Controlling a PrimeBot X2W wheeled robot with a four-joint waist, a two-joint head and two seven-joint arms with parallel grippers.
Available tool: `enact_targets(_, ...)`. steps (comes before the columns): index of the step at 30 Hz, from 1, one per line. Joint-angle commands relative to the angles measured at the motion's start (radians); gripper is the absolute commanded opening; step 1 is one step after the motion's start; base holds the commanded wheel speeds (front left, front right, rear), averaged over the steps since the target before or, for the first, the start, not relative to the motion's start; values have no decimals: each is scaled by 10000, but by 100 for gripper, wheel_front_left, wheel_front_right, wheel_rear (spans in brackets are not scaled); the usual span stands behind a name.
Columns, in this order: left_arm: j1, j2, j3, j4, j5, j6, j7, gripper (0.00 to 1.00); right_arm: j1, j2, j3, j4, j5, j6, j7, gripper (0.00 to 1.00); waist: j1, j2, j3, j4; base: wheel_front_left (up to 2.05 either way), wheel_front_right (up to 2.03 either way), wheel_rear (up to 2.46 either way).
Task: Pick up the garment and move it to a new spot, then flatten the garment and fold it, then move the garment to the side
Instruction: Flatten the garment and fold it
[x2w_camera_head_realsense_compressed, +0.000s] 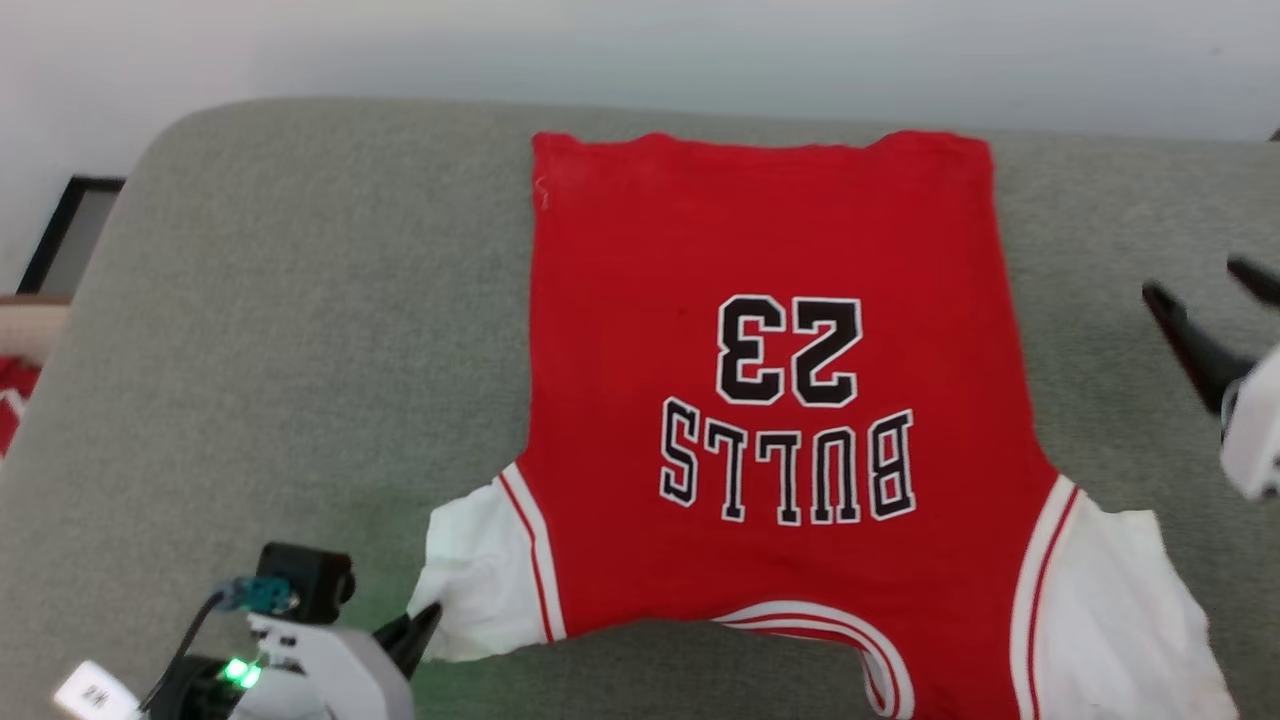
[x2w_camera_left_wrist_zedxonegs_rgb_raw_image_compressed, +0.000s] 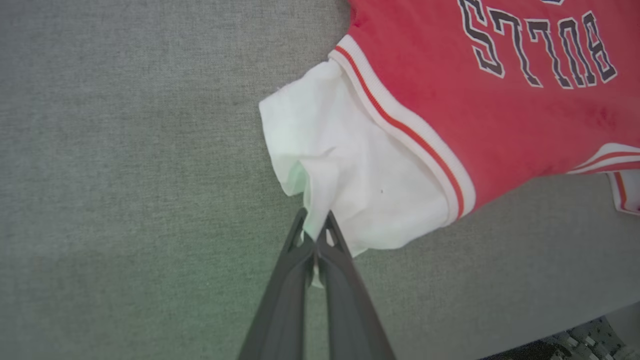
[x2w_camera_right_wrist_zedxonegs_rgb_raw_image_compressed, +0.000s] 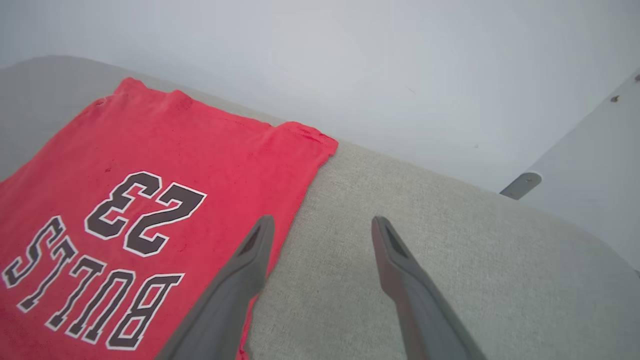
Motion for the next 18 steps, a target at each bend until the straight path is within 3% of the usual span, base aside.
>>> enact_targets(1,-294,-162,-65,88,136,-137,-51,0,-756,81,206,595,-259,-6,-177,100,0,0,499,473,0,0,0)
enact_targets(11,-1630,-1205,-701,706,554,-949,-160,0,-4398,-127,1249,4875,-362,-6,-271,100,0,0,1768,1802,0,0,0)
enact_targets(18,-2433,-1947,-1119,1341,734,-1574,-264,0,-5983,-418,2028,7029,104,-6,186,100,0,0,2485,2559,0,0,0)
